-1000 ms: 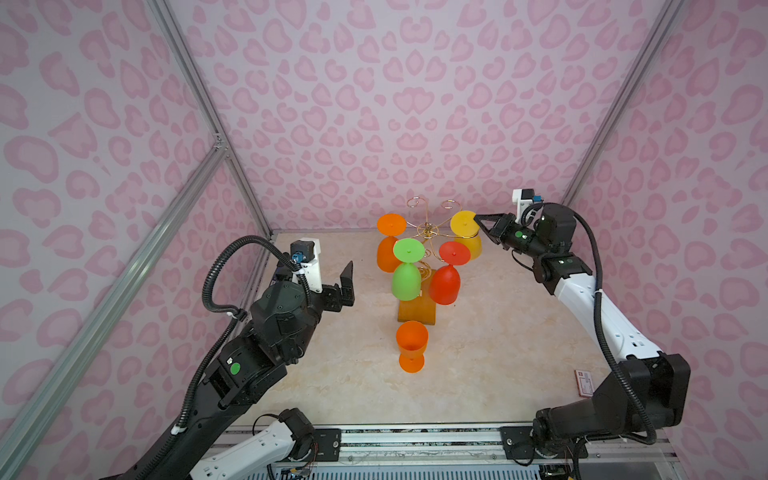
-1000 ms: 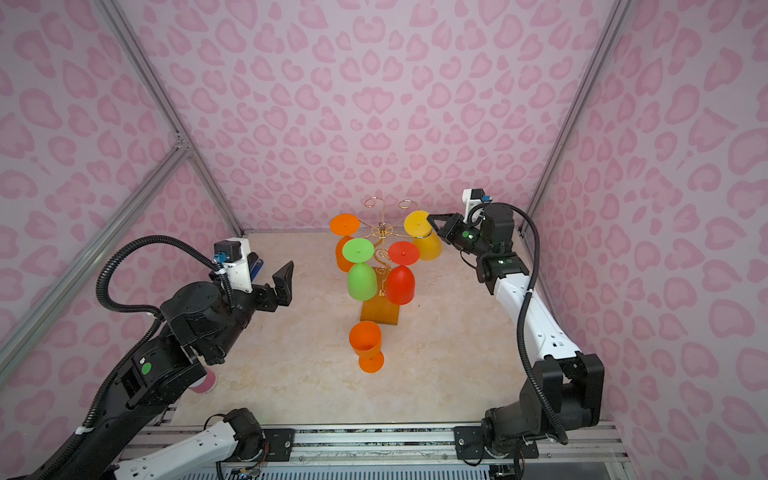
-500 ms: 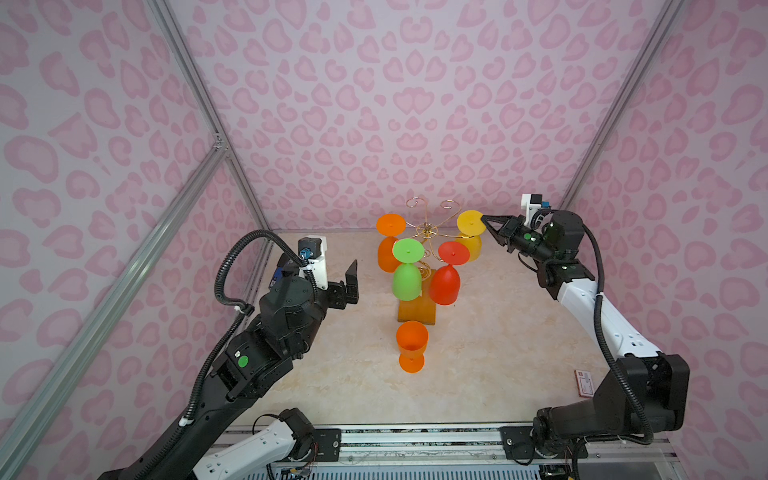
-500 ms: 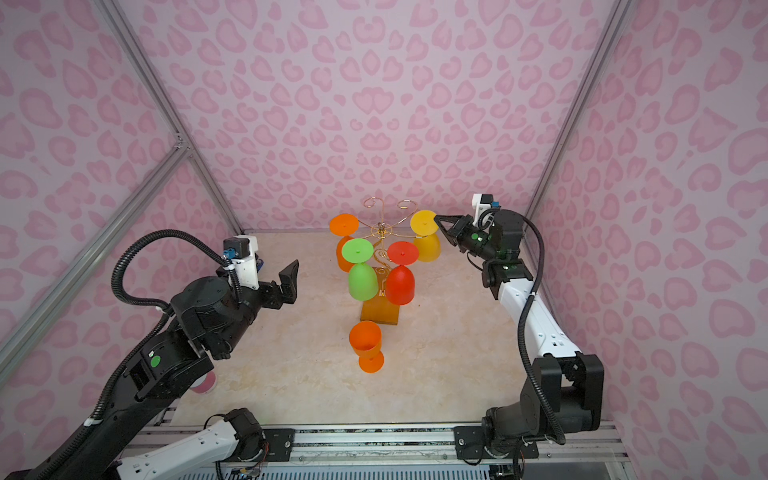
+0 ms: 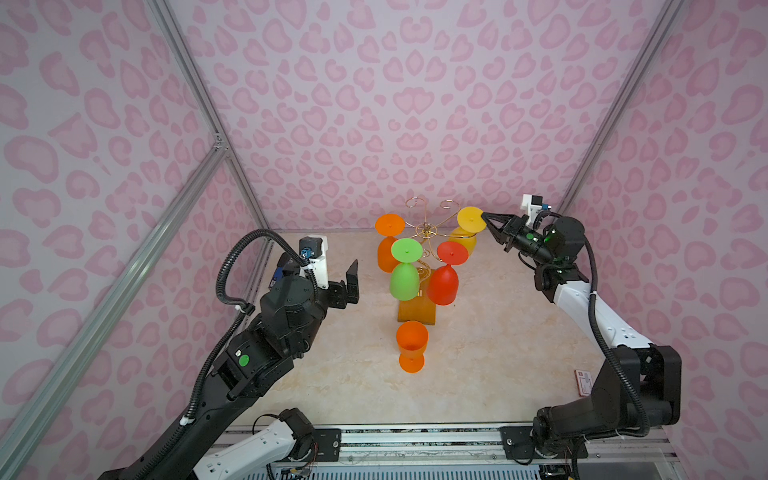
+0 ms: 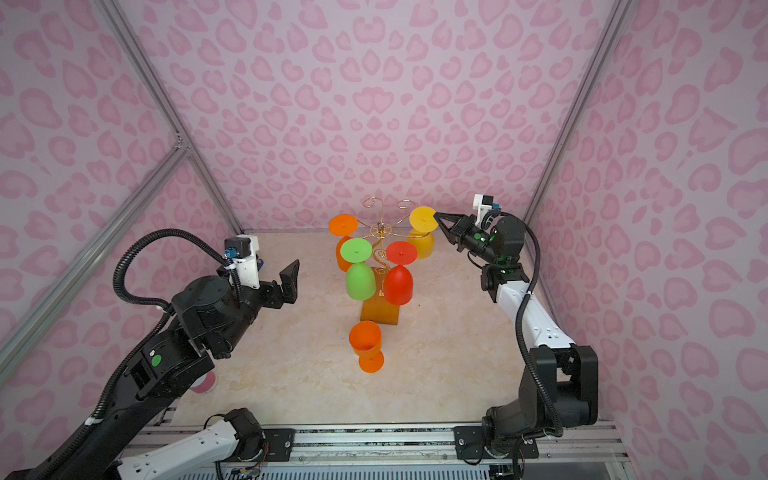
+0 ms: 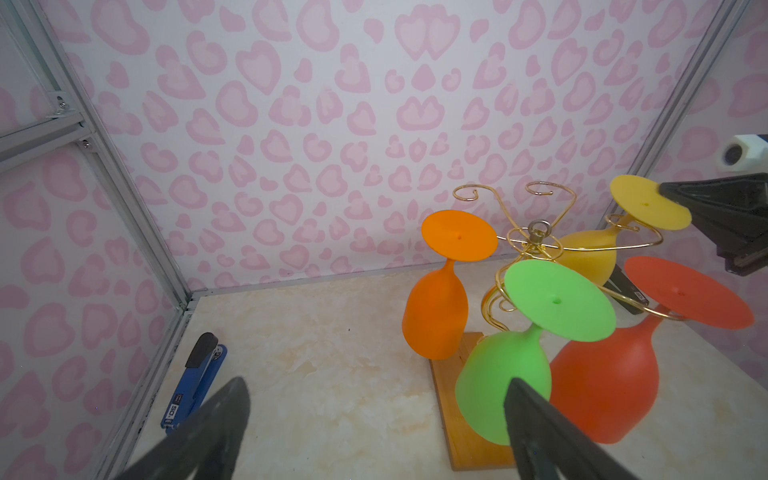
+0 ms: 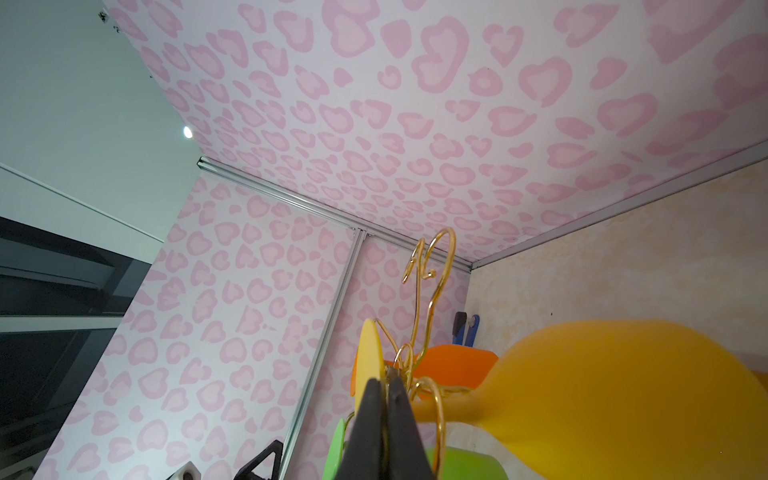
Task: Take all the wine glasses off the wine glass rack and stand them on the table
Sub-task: 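Close the right gripper on the yellow glass base and pull it off its hook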
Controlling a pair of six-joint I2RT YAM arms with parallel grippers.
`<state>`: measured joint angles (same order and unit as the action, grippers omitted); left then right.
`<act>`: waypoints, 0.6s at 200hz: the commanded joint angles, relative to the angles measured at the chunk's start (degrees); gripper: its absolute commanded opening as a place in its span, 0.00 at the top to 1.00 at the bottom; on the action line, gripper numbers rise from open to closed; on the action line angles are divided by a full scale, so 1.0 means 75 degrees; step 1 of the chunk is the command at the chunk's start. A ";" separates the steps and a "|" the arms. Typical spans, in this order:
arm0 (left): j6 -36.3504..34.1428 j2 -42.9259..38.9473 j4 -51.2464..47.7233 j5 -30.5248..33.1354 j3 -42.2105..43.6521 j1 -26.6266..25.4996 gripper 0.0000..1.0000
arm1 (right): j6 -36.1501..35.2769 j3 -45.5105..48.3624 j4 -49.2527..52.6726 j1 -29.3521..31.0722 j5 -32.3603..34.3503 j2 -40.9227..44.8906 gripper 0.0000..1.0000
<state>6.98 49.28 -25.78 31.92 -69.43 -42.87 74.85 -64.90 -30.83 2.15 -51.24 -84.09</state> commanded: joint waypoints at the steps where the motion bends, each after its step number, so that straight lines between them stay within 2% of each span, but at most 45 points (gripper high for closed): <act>1: -0.0076 -0.0014 0.0156 -0.0025 -0.0056 0.0000 0.03 | -0.0114 0.0053 -0.0098 0.0020 -0.0186 0.0135 1.00; 57: -0.0088 0.0015 0.0168 -0.0096 -0.0034 0.0009 0.03 | -0.0877 0.0084 0.0977 0.0125 -0.0105 0.0530 1.00; 120: -0.0111 0.0003 0.0179 -0.0115 -0.0024 0.0021 0.03 | -0.0998 0.0235 0.1198 0.0233 -0.0099 0.0739 1.00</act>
<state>6.79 49.32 -25.78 31.29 -69.43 -42.85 68.69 -63.11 -21.98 3.40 -51.22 -78.74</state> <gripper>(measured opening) 0.974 0.049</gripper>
